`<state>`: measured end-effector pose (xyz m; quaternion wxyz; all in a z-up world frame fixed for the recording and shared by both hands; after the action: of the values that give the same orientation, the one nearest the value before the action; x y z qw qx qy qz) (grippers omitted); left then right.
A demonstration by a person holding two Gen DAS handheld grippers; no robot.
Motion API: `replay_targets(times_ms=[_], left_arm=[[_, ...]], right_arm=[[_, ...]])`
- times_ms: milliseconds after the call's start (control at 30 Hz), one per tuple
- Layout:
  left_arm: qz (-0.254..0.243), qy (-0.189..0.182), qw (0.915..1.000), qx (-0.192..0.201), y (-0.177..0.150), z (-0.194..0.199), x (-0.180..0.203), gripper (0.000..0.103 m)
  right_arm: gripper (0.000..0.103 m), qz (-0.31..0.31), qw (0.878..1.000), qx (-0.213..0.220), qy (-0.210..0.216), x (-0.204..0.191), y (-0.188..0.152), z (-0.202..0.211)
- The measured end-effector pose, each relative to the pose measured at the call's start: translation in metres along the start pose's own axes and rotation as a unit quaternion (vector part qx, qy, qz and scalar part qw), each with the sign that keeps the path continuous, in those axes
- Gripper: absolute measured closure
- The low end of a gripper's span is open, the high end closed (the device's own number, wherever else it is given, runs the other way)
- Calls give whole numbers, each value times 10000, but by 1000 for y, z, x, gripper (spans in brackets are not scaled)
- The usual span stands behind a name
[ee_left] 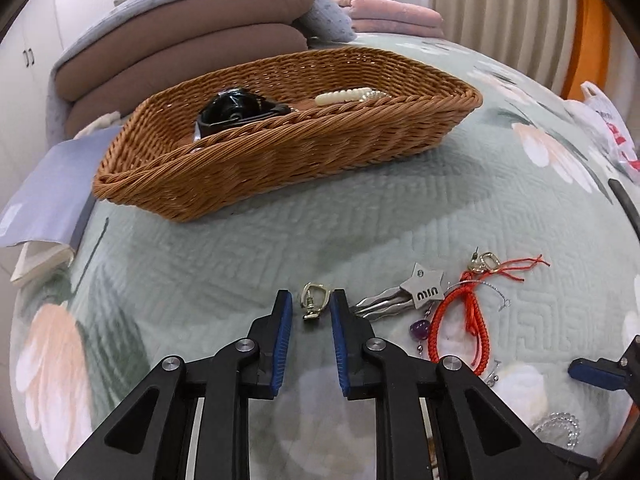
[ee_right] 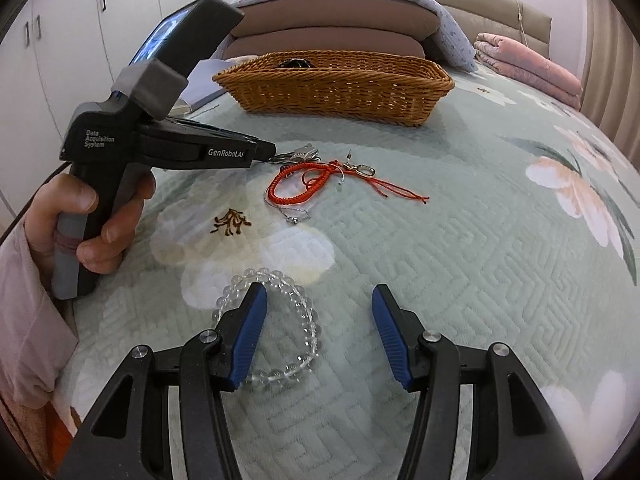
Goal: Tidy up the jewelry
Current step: 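Grasp the gold clasp keychain with the left tool while the right tool grasps the clear bead bracelet, then carry the gold clasp with the left tool while the right tool carries the bead bracelet to the basket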
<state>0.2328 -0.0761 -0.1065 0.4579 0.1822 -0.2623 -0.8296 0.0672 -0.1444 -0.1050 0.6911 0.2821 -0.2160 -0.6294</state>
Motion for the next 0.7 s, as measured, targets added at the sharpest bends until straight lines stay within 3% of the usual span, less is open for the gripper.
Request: replay_targets(times_ms=[100,367,500,700], left_arm=[[-89,76,9999,70,0,1,3,88],[153,-142,9993,308,-1,11,0,89],[275,-329,9974,583,0,23,-4,89],[362,-434,9962,657,0,27,-8,89]], right_arm=[[49,99,9999,11,-51,-4,2,-3],[92,226,9996,131,117,-9,1,2],[92,34,9995,133,288,-4,3,6],[92,-152,9989,317,326,6,14,18]])
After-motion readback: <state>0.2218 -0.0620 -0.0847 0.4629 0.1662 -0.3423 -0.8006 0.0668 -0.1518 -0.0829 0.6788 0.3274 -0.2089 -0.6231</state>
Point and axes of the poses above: each gripper's, at about its wrist camera, not at the fingertips, and z roughly against the way its jaws point, x to its right, y to its top, the point moved 8 cm from there along -z, roughly the way its jaws point, and after that the axes turned 2 degrees about -z, right-handed, at the moved point
